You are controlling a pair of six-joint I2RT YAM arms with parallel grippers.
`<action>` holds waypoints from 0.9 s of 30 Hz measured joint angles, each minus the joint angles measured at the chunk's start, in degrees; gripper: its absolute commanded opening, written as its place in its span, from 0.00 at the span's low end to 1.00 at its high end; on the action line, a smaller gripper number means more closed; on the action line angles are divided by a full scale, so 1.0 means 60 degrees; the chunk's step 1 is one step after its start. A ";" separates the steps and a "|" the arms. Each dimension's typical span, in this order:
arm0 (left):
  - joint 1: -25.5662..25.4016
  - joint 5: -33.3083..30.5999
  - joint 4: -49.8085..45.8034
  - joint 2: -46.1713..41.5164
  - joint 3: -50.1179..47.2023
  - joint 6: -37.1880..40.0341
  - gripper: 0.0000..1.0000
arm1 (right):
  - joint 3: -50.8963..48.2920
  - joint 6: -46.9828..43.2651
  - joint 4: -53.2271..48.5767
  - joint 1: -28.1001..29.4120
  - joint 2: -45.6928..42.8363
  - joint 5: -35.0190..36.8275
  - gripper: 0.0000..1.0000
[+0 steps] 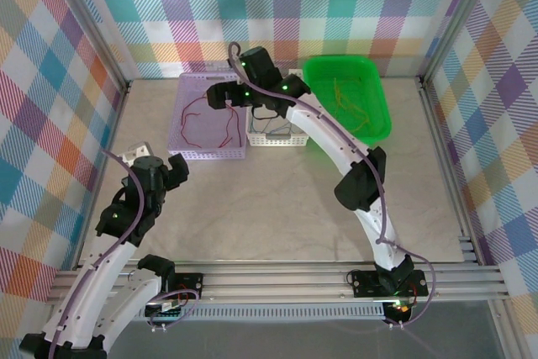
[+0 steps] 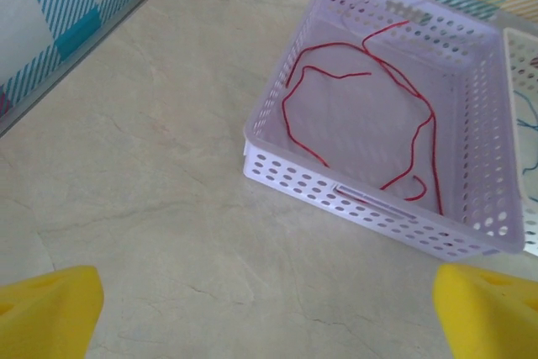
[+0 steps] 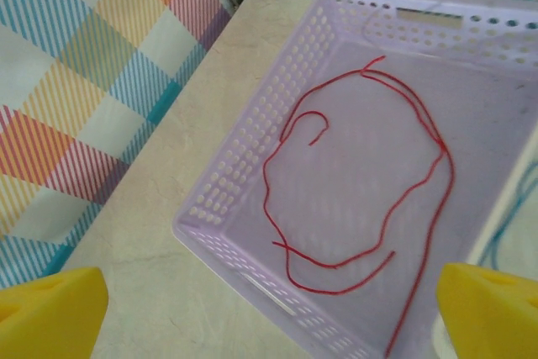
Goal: Untangle the cables
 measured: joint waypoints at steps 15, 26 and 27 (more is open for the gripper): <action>-0.0011 -0.0466 0.0466 0.0372 -0.0459 -0.0525 1.00 | -0.5839 -0.1541 0.1042 0.0000 -0.5417 0.2076 1.00; -0.0055 -0.0922 0.0845 -0.0397 -0.1126 -0.1800 1.00 | -1.1296 -0.1217 0.2590 -0.1665 -1.0036 0.3337 1.00; -0.0055 -0.0984 0.0852 -0.0386 -0.1133 -0.1854 1.00 | -1.1730 -0.1111 0.2769 -0.1909 -1.0404 0.3384 1.00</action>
